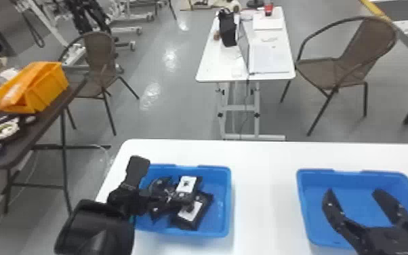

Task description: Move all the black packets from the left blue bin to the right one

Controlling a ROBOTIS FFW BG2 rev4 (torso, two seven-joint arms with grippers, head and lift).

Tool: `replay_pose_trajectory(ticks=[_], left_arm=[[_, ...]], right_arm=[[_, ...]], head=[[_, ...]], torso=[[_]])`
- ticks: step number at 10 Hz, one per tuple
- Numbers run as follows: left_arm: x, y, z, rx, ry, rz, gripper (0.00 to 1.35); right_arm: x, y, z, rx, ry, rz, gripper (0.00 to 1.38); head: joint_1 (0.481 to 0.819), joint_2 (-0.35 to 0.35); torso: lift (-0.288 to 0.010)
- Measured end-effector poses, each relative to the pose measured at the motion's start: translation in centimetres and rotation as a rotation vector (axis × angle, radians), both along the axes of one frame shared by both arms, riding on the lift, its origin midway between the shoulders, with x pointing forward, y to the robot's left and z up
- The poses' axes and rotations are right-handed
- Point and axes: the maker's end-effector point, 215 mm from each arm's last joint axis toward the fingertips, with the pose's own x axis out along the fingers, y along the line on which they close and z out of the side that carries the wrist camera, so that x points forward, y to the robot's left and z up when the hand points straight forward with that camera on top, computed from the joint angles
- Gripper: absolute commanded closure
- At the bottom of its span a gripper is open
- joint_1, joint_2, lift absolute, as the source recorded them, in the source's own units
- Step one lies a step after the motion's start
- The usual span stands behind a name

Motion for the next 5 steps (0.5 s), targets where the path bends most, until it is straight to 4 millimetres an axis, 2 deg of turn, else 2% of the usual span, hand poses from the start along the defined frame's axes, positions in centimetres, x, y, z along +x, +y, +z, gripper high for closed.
replay_pose_trajectory(ticks=[3, 4, 5], left_arm=[[0.3, 0.4, -1.1, 0.029, 0.039, -0.034, 0.14], [0.3, 0.2, -1.5, 0.034, 0.056, -0.052, 0.22], [0.4, 0.1, -2.0, 0.039, 0.071, -0.067, 0.51]], right_arm=[[0.0, 0.3, -0.3, 0.013, 0.006, 0.012, 0.10], [0.1, 0.4, -0.4, 0.017, 0.008, 0.017, 0.10], [0.2, 0.5, -0.4, 0.020, 0.009, 0.020, 0.10]], head=[[0.695, 0.183], [0.695, 0.182], [0.695, 0.182]], torso=[[0.000], [0.000], [0.000]])
